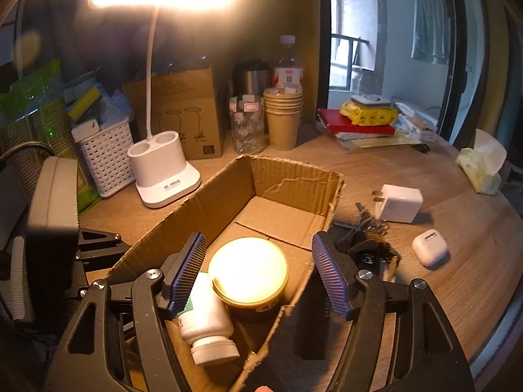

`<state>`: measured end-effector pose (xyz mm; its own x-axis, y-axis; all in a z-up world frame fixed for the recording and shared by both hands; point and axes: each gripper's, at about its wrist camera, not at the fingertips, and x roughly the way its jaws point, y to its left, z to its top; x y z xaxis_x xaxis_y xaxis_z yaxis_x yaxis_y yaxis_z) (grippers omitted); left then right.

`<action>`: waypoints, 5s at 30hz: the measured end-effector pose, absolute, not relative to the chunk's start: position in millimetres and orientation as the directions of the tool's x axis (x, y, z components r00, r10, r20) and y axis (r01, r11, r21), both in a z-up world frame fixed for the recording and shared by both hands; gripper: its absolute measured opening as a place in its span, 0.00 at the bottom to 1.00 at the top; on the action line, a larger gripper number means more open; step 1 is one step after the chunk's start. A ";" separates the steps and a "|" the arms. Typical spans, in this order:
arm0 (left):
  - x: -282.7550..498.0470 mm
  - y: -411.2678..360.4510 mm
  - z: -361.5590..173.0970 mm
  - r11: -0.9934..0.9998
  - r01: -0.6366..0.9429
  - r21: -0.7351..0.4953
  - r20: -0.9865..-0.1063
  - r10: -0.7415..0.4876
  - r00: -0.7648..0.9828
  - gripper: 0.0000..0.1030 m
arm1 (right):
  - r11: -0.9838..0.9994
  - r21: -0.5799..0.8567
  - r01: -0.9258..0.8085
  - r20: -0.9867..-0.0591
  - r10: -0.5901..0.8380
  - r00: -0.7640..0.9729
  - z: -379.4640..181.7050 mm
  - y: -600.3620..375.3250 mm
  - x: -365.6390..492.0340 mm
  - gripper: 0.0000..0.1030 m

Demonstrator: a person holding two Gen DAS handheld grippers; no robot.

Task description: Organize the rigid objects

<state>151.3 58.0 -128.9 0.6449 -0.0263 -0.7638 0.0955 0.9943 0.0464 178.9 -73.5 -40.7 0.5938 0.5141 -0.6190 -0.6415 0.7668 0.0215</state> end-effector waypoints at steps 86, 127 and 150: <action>150.4 55.5 -129.0 0.994 0.096 0.051 -0.763 -0.023 0.646 0.16 | 0.939 -0.057 -0.339 -0.761 0.179 0.624 -107.3 -177.0 345.1 0.68; 150.4 55.6 -129.1 0.994 0.095 0.050 -0.763 -0.023 0.646 0.16 | 0.952 -0.050 -0.303 -0.748 0.165 0.643 -104.6 -183.0 324.9 0.60; 150.5 55.6 -129.3 0.994 0.095 0.051 -0.763 -0.023 0.646 0.16 | 0.985 -0.002 -0.170 -0.780 0.105 0.617 -109.6 -205.6 291.1 0.69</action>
